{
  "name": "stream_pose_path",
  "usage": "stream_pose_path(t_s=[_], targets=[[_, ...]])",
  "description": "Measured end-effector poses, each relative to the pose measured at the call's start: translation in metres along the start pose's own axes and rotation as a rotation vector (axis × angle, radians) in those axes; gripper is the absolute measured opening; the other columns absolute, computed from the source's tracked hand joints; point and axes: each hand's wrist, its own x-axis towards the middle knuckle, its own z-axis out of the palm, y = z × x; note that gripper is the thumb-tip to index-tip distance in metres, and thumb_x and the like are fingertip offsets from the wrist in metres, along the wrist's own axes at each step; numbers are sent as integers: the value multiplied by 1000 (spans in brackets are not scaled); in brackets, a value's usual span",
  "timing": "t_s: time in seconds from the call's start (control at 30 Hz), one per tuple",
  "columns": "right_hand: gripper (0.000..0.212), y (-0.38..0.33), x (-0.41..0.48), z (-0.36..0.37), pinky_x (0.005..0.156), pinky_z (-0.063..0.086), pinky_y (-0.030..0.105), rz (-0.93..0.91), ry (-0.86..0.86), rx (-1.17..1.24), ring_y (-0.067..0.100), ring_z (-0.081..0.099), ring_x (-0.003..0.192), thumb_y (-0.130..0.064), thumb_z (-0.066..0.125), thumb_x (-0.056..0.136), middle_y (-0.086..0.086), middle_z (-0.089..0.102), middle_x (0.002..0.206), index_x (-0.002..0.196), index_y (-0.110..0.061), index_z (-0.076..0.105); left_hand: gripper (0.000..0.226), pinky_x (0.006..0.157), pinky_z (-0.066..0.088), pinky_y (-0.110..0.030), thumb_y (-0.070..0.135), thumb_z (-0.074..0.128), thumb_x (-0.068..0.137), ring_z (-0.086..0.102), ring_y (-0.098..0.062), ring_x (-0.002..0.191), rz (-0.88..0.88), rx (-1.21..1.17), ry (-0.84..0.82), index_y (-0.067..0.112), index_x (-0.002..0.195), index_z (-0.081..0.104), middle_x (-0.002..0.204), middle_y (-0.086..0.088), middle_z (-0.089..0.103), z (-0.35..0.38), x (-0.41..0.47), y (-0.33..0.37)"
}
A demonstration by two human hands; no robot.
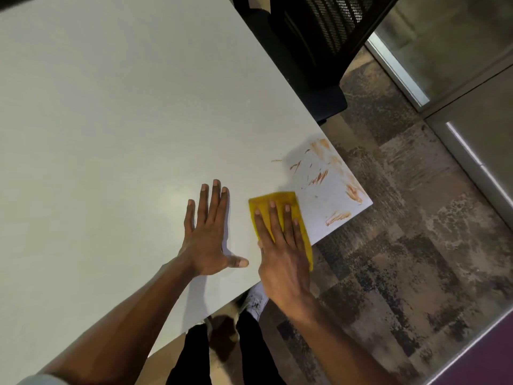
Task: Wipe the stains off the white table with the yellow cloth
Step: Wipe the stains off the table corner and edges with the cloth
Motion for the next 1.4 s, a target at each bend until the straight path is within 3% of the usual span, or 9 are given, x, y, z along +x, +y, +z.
stream_pose_path(t_s=[0.27,0.4,0.57,0.7,0.9,1.0,1.13,1.27,1.4], targets=[[77,-3,109,-20,134,6,54,49,-39,-50,39,-11,164,-27,45,109,11,-8,178,169,-24,-3,169,129,-15,-63,98,70,56,-37,-29,162,-4,25,21,20,166,-31,174,-3,-39,5,2,-2],[69,-13,91,-19,133,7,55,101,-29,5,40,-14,163,-30,33,112,12,-12,177,168,-23,-7,168,130,-16,-63,101,67,56,-36,-29,162,0,19,25,19,166,-30,174,-4,-39,5,2,-2],[102,-23,34,-7,133,5,60,-17,-98,-6,44,-15,162,-36,58,93,15,-13,177,168,-20,-10,167,132,-11,-63,103,62,55,-35,-29,162,-5,26,45,18,166,-30,175,-4,-39,3,0,-1],[89,-10,83,-14,133,10,59,-136,-66,-37,41,-12,163,-14,48,96,11,-8,178,169,-23,-3,168,131,-13,-63,97,71,56,-35,-29,162,-2,9,33,20,166,-30,174,-3,-39,2,0,-1],[65,16,151,-31,133,9,55,99,20,-51,40,-7,164,-30,32,112,11,-2,178,169,-23,2,169,130,-17,-62,98,70,57,-38,-31,161,-11,40,9,19,164,-34,172,-4,-43,3,2,-1],[67,3,116,-23,133,6,57,193,50,26,41,-11,164,-28,33,112,13,-6,178,169,-21,-1,169,131,-13,-64,99,70,56,-36,-31,162,-15,35,18,19,165,-32,174,-5,-40,4,2,-2],[81,-20,58,-6,132,11,60,91,-2,-11,44,-12,163,-24,46,106,14,-8,177,169,-20,-5,169,132,-9,-65,98,70,56,-35,-30,162,-13,21,29,18,166,-30,175,-5,-38,3,1,-1],[85,-3,98,-14,133,9,59,-60,-30,-49,42,-11,163,-19,50,102,13,-8,178,169,-21,-4,169,132,-11,-63,98,70,56,-37,-30,162,-17,37,16,19,165,-32,174,-4,-40,3,1,0],[69,20,152,-29,134,8,56,76,11,-73,39,-8,164,-31,37,111,10,-4,178,169,-24,0,167,131,-12,-65,101,66,58,-39,-30,160,-30,61,-13,20,164,-35,172,-4,-43,2,3,1]])
